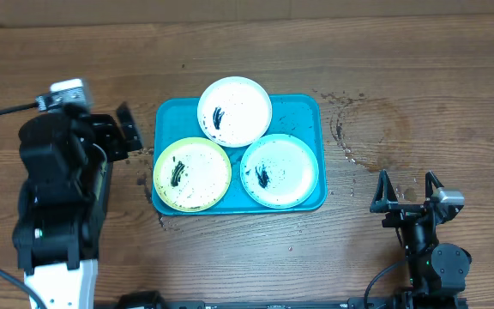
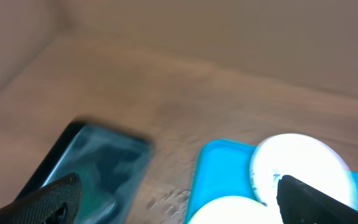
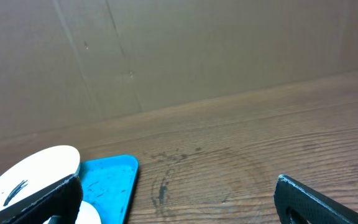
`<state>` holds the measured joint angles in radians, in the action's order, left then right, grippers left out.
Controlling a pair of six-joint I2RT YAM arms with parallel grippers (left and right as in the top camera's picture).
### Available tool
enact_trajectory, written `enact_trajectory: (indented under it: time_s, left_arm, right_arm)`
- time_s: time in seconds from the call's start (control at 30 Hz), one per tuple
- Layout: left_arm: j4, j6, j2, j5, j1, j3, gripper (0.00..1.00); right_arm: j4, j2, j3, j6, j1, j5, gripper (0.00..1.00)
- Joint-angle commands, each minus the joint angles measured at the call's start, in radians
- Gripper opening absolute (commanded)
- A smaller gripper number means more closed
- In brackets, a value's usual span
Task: Clean dirty plates on tray and stack at the side
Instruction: 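Move the left gripper over the black basin toward the green sponge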
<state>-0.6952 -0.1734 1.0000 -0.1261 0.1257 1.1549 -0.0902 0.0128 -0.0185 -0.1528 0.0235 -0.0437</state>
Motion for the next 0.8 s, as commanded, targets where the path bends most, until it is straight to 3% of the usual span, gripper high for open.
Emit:
enact_trajectory:
  time_s: [0.0,0.1,0.27,0.43,0.63,0.77]
  left_arm:
    - [-0.033,-0.242,0.045,-0.199,0.098,0.021,1.00]
    - [-0.050,-0.309,0.089,-0.142,0.209,0.021,1.00]
    - [-0.058,-0.314,0.181,0.122,0.316,0.021,1.00]
    - [-0.041,-0.313,0.290,0.148,0.339,0.037,1.00]
    - [-0.234,-0.314,0.499,0.151,0.431,0.227,1.00]
    - [-0.259,-0.314,0.602,0.153,0.452,0.261,1.00]
  right_arm:
    - [0.006,-0.007,0.010,0.004,-0.008,0.013,1.00]
    - [0.006,-0.007,0.010,0.004,-0.008,0.013,1.00]
    - [0.006,-0.007,0.010,0.004,-0.008,0.013,1.00]
    - [0.006,-0.007,0.010,0.004,-0.008,0.013,1.00]
    - [0.006,-0.007,0.010,0.004,-0.008,0.013,1.00]
    - [0.006,-0.007,0.010,0.004,-0.008,0.013,1.00]
